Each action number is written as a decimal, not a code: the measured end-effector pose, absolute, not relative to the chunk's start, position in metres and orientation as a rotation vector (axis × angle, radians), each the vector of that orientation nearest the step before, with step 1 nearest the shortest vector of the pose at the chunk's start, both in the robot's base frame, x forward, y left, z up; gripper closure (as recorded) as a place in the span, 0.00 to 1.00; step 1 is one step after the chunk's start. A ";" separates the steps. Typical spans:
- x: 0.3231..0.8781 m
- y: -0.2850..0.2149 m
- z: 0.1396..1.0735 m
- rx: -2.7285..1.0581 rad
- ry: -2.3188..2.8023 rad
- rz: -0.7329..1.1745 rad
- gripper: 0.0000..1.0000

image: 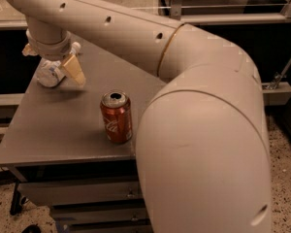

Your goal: Move blue plastic bottle near redbull can

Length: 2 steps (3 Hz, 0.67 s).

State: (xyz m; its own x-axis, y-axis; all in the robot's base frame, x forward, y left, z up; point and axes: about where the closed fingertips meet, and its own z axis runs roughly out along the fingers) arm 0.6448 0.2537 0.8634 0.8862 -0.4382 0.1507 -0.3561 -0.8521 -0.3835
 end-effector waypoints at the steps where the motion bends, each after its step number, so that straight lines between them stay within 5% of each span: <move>1: 0.650 0.260 0.859 -2.747 0.594 -0.360 0.00; 2: 0.663 0.266 0.863 -2.779 0.576 -0.418 0.00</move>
Offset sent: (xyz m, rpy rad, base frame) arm 0.0351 0.0178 0.0129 -0.1341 -0.0846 0.0077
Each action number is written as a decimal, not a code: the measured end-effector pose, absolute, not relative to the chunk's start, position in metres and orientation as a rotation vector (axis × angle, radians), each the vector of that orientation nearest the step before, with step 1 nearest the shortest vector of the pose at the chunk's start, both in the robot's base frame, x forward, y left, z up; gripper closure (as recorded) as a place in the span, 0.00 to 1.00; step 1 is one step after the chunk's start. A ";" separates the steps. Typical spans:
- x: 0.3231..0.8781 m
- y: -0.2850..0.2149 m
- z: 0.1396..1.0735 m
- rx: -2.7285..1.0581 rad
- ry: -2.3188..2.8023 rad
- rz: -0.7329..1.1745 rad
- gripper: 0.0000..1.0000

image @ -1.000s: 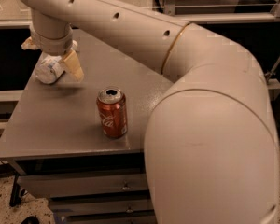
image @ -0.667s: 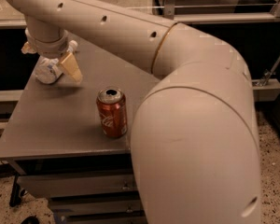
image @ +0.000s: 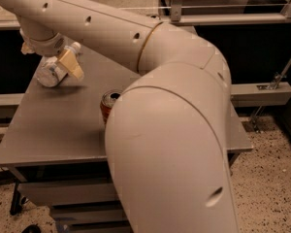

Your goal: Move blue plastic bottle near redbull can

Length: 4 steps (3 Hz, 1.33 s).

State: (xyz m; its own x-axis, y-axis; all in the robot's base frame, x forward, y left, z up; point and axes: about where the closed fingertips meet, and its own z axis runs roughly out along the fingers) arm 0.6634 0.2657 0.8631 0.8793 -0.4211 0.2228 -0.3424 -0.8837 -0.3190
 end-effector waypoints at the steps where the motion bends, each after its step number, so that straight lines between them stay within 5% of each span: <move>1: 0.673 0.266 0.863 -2.803 0.580 -0.439 0.18; 4: 0.673 0.237 0.850 -2.816 0.710 -0.410 0.88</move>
Offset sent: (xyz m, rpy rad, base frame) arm 0.0133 -0.0166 -0.0191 -0.0476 0.0471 -0.0791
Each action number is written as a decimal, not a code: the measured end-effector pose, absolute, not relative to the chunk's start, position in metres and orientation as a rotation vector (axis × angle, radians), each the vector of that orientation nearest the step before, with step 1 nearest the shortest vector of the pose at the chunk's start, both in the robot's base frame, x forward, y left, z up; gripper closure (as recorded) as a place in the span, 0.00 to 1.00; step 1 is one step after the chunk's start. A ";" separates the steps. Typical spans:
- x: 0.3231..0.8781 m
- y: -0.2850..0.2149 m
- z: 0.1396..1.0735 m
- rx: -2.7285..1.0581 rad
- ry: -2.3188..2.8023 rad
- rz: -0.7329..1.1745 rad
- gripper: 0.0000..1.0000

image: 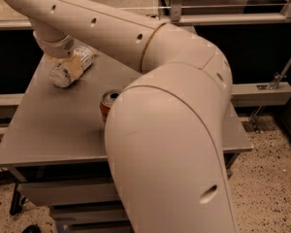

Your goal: Move blue plastic bottle near redbull can

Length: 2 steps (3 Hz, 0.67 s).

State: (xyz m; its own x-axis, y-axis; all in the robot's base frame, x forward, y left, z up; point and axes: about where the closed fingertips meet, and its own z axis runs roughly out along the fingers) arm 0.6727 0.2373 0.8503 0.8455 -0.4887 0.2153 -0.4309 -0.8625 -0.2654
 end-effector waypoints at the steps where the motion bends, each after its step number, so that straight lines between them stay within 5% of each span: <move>1: 0.667 0.229 0.865 -2.795 0.721 -0.426 1.00; 2: 0.653 0.219 0.891 -2.762 0.718 -0.433 1.00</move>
Offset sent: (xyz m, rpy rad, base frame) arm -0.0403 -0.0319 0.0806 0.0847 -0.0539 -0.0092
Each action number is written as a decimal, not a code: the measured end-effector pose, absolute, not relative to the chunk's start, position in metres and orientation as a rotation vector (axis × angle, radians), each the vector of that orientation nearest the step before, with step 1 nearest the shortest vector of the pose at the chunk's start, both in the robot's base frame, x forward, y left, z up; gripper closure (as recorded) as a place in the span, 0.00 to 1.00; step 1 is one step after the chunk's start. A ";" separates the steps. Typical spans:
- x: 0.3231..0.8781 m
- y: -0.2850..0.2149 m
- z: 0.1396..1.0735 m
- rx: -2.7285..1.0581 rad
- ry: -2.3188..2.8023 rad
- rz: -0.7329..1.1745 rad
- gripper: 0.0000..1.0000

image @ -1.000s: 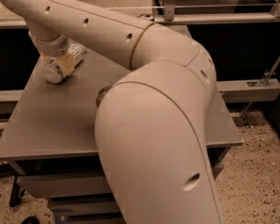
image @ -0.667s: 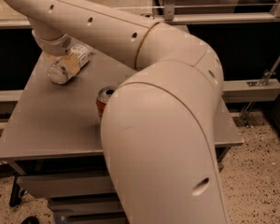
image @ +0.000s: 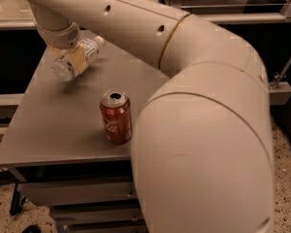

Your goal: Move blue plastic bottle near redbull can

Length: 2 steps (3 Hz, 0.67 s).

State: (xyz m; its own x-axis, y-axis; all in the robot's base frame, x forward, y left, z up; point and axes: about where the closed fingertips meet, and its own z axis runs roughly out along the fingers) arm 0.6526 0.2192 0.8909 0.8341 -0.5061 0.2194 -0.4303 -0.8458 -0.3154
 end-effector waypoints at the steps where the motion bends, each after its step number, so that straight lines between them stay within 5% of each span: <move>1: 0.633 0.198 0.914 -2.733 0.740 -0.427 1.00; 2: 0.610 0.158 0.935 -2.705 0.821 -0.433 1.00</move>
Offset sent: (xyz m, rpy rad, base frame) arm -0.0706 -0.1152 0.0698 0.0481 -0.0017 -0.1533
